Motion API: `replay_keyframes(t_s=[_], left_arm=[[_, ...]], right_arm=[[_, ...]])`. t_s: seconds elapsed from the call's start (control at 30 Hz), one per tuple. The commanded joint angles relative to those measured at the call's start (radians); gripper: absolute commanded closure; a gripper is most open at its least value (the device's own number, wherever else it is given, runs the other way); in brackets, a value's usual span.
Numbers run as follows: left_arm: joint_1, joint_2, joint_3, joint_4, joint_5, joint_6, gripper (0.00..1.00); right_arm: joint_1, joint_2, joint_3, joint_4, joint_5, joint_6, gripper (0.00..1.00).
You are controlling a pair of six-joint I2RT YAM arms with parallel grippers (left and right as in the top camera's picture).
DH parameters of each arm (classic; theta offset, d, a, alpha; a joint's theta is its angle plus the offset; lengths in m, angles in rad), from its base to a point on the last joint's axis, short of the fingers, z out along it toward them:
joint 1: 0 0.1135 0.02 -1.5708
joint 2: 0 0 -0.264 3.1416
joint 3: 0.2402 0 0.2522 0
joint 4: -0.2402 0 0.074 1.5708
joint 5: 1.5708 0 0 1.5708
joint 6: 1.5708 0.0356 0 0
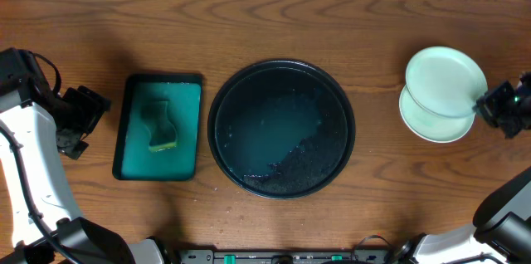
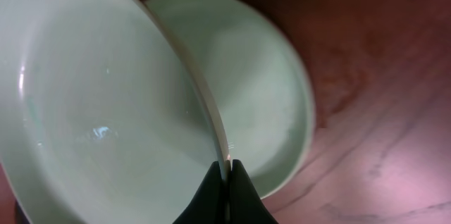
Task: Clean dirty plates on tray and stack at the side
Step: 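Open right gripper to release the plate on the stack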
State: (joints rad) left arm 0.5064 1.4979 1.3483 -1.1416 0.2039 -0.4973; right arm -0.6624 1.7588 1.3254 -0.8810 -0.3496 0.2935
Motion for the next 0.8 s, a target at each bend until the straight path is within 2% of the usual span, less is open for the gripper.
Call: replay_keyframes(t_s=[0.0, 0.37, 0.4, 0.5, 0.53, 0.6, 0.77], left_arm=[[-0.004, 0.003, -0.006, -0.001, -0.006, 0.006, 0.18], [-0.004, 0.003, -0.006, -0.001, -0.006, 0.006, 0.18], [-0.004, 0.003, -0.006, -0.001, -0.006, 0.007, 0.18], [-0.004, 0.003, -0.006, 0.0, -0.006, 0.007, 0.18], [-0.004, 0.003, -0.006, 0.002, -0.006, 0.007, 0.18], [-0.004, 0.003, -0.006, 0.003, -0.006, 0.007, 0.18], [-0.013, 0.003, -0.006, 0.008, -0.005, 0.014, 0.18]], right_arm=[[-0.019, -0.019, -0.064, 0.048, 0.018, 0.033, 0.99], [-0.021, -0.013, -0.117, 0.099, 0.163, 0.121, 0.98], [-0.021, -0.013, -0.117, 0.099, 0.166, 0.121, 0.93], [-0.02, -0.013, -0.117, 0.1, 0.15, 0.121, 0.57], [-0.018, -0.013, -0.117, 0.1, 0.138, 0.118, 0.49], [-0.016, -0.013, -0.117, 0.1, 0.092, 0.094, 0.44], [-0.011, -0.014, -0.106, 0.11, -0.074, 0.045, 0.45]])
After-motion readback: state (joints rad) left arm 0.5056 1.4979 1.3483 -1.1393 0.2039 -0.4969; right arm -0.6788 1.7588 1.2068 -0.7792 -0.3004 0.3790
